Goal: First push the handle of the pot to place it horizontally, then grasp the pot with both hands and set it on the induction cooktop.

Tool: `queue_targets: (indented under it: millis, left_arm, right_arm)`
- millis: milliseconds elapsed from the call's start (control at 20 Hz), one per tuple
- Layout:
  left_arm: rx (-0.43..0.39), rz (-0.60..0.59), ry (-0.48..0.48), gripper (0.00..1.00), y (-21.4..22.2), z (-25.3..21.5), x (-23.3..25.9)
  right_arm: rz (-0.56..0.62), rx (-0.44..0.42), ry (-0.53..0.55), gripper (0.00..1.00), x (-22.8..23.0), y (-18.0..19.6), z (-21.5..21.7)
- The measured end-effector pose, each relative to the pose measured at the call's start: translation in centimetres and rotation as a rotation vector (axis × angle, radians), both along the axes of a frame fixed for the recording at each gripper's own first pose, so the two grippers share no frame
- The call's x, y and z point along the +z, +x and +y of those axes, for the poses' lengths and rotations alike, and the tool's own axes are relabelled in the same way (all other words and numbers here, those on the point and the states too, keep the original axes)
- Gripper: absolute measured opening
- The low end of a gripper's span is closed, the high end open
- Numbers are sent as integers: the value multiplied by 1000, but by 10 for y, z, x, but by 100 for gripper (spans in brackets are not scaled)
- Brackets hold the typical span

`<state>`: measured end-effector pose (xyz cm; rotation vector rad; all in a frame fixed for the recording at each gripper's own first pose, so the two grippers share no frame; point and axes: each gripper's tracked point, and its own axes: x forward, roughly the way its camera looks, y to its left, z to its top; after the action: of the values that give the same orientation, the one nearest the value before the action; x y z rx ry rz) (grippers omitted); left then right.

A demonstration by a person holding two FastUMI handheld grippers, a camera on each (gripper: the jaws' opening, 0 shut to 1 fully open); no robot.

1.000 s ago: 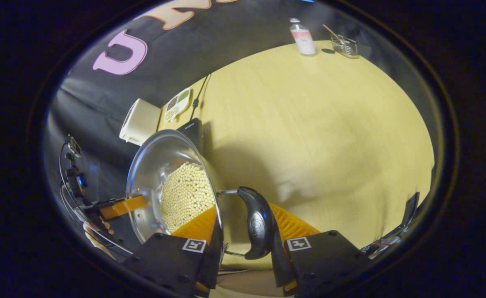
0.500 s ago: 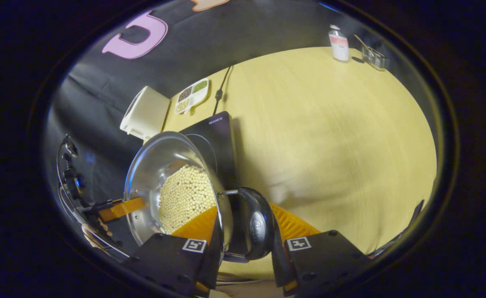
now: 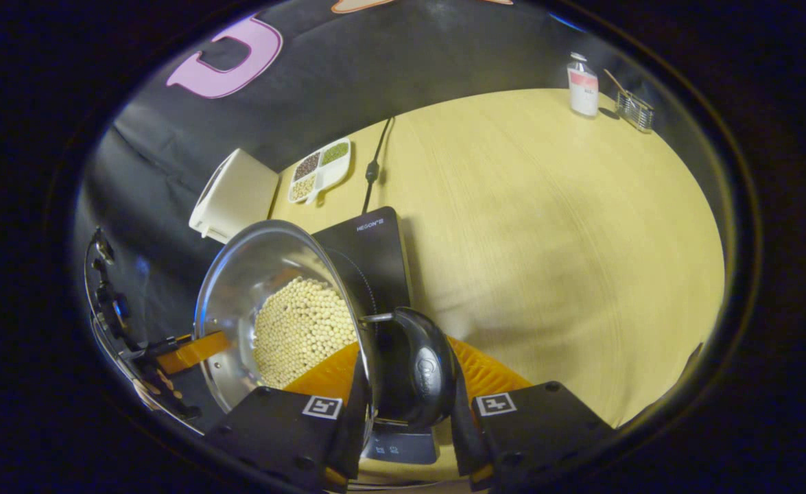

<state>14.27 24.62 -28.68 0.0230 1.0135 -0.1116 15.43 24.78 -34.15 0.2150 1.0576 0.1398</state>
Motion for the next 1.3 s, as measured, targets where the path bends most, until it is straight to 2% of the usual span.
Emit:
queue_targets:
  millis: [500,700,750,800,950,1000,1050,1100,1150,1200,1250,1300]
  left_arm:
    - [-41,10,23,57,8,2,-2]
    - [-31,15,35,60,8,4,-3]
    - [-30,11,36,62,8,4,-1]
    - [-29,8,36,63,9,4,-3]
    - [-21,1,33,65,9,3,-3]
    - [-14,-4,35,66,10,4,-2]
    - [-7,-19,45,67,12,5,-1]
    - [-3,-39,60,69,15,9,2]
    - [8,-66,81,75,20,14,4]
    - [22,-97,95,79,24,18,7]
    - [34,-129,90,98,29,18,7]
    - [47,-169,84,100,32,15,16]
  right_arm:
    - [-5,-30,-18,56,-3,7,-3]
    - [-17,-37,-21,56,-3,7,-2]
    - [-19,-37,-21,49,-3,7,-3]
    - [-19,-36,-18,49,-3,7,-3]
    - [-22,-34,-2,52,-2,7,-1]
    - [-28,-33,15,59,-2,8,2]
    - [-35,-28,33,51,1,8,4]
    - [-46,-19,35,64,2,10,4]
    - [-53,-12,23,78,2,7,2]
    - [-71,-7,3,85,4,7,-5]
    - [-103,0,-5,91,8,7,-9]
    - [-143,6,2,100,15,9,-11]
